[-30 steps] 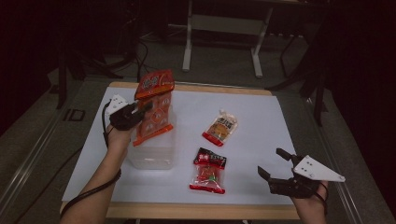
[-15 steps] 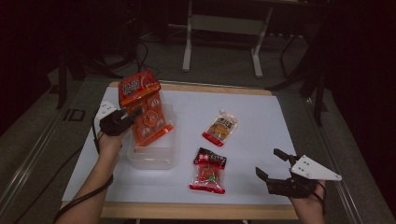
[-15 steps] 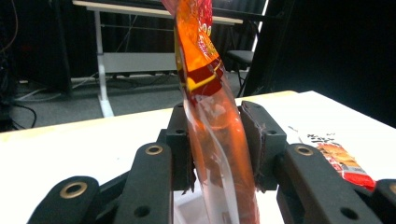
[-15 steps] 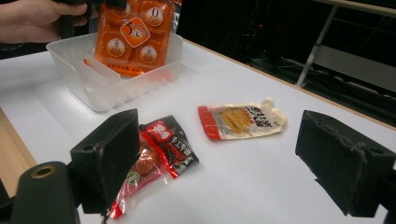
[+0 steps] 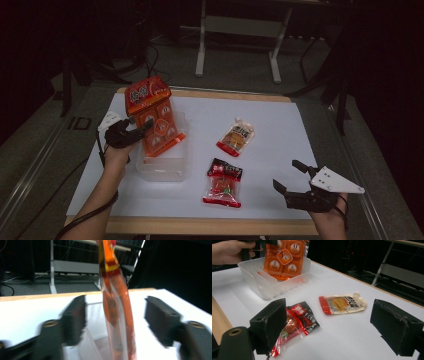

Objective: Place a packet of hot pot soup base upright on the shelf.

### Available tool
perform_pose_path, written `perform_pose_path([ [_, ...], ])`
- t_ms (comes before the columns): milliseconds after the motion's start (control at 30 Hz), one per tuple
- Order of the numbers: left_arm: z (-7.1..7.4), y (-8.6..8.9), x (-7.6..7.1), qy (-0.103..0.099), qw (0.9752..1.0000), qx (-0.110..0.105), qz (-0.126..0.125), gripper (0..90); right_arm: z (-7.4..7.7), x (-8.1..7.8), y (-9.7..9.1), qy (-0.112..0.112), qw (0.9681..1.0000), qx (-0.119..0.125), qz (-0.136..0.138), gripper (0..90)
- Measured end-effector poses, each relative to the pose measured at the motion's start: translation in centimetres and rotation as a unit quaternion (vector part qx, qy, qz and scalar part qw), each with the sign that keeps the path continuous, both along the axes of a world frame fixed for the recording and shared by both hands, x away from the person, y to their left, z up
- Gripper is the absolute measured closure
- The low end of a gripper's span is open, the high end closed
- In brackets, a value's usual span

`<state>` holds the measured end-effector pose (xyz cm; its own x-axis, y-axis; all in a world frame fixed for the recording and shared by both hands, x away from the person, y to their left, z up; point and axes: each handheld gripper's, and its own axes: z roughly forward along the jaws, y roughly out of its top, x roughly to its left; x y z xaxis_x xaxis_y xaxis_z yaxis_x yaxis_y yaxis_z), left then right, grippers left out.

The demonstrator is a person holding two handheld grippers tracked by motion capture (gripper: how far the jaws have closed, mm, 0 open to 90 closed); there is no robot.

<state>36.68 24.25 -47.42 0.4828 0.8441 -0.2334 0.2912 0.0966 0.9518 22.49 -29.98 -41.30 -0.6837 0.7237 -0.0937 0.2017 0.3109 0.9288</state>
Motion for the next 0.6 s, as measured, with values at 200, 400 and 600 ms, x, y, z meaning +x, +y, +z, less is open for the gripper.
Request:
perform_pose_path([
  [200, 0.7, 0.0, -0.7, -0.007, 0.9999, 0.007, -0.011, 16.1, 0.0, 0.1, 0.2, 0.001, 1.0000, -0.002, 0.001, 13.6],
  [400, 1.6, 0.0, -1.7, -0.009, 0.9998, 0.017, -0.009, 4.8, 0.1, 0.3, 0.4, 0.003, 1.0000, -0.003, 0.004, 13.7],
  [600, 2.5, 0.3, -3.0, -0.007, 0.9996, 0.026, -0.010, 1.8, 0.0, 0.9, 0.4, 0.018, 0.9997, 0.000, 0.016, 15.5],
])
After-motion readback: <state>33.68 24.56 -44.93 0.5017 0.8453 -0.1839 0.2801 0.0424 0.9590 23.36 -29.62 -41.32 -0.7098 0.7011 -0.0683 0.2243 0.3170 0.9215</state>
